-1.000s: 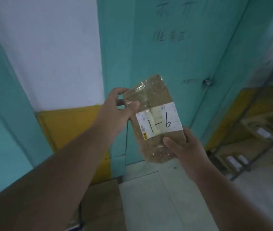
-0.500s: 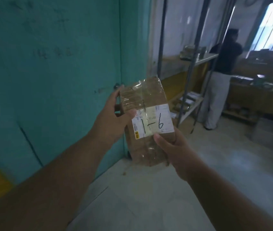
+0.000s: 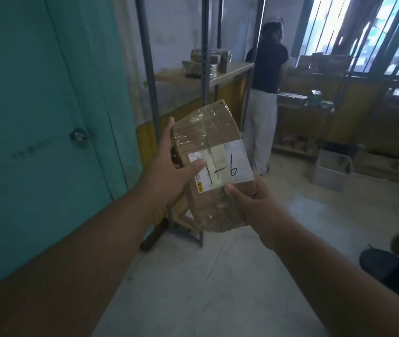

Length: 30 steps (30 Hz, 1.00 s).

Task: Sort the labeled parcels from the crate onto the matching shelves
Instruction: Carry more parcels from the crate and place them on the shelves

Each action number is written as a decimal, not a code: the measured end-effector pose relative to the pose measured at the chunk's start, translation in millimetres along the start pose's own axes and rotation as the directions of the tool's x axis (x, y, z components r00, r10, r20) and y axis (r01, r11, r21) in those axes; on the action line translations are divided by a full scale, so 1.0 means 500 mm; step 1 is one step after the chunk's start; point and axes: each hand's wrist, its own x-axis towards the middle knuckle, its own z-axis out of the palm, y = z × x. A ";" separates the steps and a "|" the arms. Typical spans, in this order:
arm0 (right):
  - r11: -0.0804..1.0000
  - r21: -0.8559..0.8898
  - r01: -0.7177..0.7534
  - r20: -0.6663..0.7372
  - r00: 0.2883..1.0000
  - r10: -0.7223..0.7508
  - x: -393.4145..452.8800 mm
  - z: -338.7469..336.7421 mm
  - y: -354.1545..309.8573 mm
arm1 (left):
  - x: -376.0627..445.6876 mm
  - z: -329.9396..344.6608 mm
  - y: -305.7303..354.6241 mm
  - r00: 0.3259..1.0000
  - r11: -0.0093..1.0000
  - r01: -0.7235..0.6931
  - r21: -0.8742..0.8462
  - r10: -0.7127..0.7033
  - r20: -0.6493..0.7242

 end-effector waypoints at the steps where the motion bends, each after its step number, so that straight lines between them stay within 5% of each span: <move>1: 1.000 0.009 0.000 -0.020 1.000 0.000 0.035 -0.020 0.002 | 0.044 0.020 -0.009 1.000 1.000 -0.017 0.008 0.017 0.012; 11: 1.000 -0.012 0.003 -0.322 0.947 -0.007 0.293 -0.340 -0.029 | 0.455 0.343 0.015 0.954 0.992 -0.107 -0.072 0.122 0.272; 17: 0.999 -0.024 0.023 -0.433 0.901 -0.031 0.457 -0.563 0.007 | 0.647 0.579 0.008 0.947 0.990 -0.130 -0.055 0.141 0.290; 30: 0.996 0.060 0.060 -0.288 0.957 -0.040 0.963 -0.836 -0.030 | 1.051 0.826 -0.063 0.977 0.998 0.010 -0.065 0.004 0.213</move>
